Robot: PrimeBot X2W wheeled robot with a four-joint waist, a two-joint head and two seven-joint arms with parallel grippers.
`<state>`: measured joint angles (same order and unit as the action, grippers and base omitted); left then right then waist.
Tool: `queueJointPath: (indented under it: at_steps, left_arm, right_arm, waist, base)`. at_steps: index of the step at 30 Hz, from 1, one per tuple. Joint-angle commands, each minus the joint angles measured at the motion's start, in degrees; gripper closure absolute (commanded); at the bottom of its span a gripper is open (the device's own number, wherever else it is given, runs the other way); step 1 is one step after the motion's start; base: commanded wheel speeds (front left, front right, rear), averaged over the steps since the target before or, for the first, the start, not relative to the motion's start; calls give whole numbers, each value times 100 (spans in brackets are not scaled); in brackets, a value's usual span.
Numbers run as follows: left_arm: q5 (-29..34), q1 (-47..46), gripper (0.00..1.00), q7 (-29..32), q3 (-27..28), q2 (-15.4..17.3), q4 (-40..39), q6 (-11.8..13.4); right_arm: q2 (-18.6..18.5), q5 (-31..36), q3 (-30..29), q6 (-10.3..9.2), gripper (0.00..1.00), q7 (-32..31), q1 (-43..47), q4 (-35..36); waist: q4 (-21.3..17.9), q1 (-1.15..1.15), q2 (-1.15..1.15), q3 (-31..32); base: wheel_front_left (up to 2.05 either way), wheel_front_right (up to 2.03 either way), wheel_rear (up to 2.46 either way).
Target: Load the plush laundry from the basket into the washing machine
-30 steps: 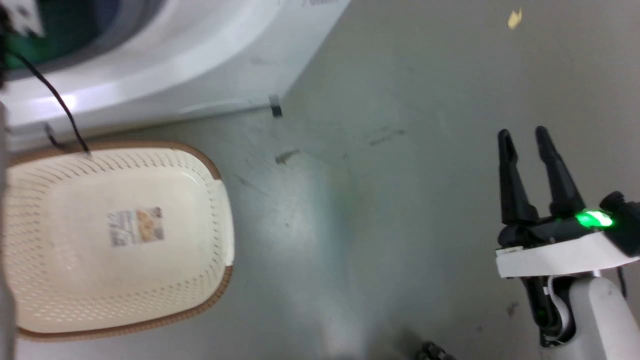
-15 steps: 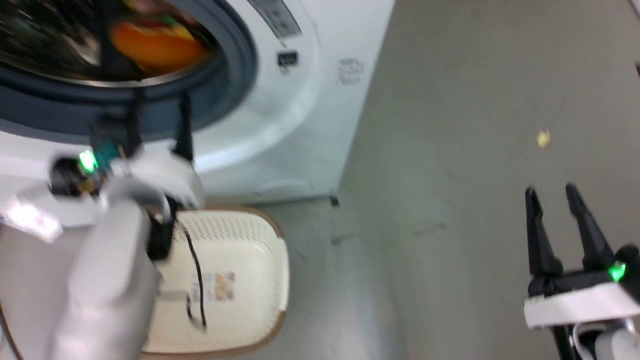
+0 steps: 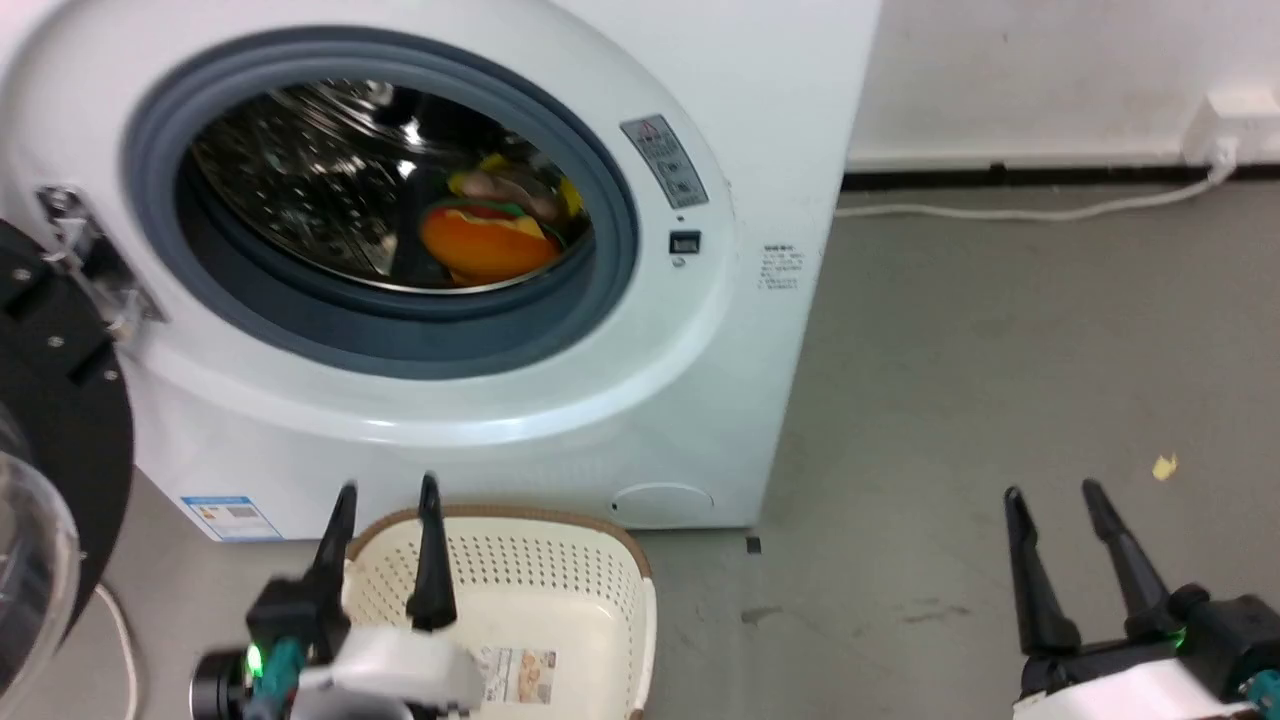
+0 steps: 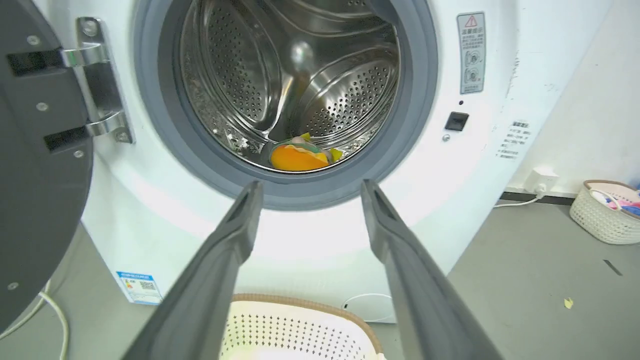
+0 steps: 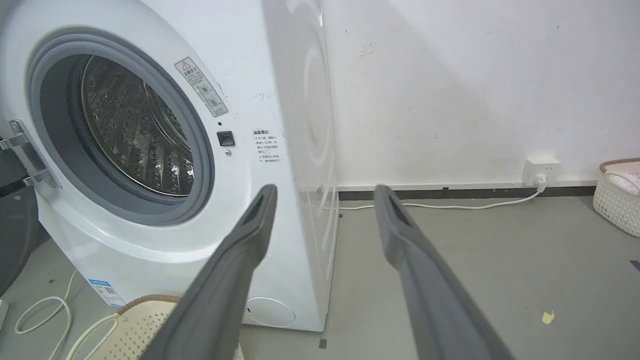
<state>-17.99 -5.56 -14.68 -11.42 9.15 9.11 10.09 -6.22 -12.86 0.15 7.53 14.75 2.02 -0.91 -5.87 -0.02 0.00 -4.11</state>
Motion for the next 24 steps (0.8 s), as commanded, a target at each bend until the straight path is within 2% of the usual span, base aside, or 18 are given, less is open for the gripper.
queueJointPath:
  at_steps: [1, 7, 13, 14, 24]
  left_arm:
    - [34, 305, 0, -28, 67, -103, -230, 52]
    - [218, 898, 0, -30, 73, -202, -285, 37]
    - [330, 1019, 0, -31, 242, -256, -274, -18]
    - [292, 942, 100, 2, 231, -260, -274, -16]
    - [365, 921, 100, 74, 278, -281, -307, -65]
  right_arm:
    - [47, 50, 50, -4, 0, 25, 151, -6]
    - [93, 139, 253, -4, 0, 25, 333, -83]
    - [149, 162, 333, -4, 0, 25, 409, -122]
    - [121, 131, 327, 0, 100, -1, 345, -104]
    - [131, 186, 314, 0, 100, -74, 315, -93]
  waist:
    - [106, 2, 0, 159]
    - [152, 2, 0, 297]
    - [205, 2, 0, 349]
    - [204, 2, 0, 350]
    - [225, 2, 0, 355]
  base:
    - [0, 0, 0]
    - [0, 0, 0]
    - [0, 0, 0]
    - [0, 0, 0]
    - [0, 0, 0]
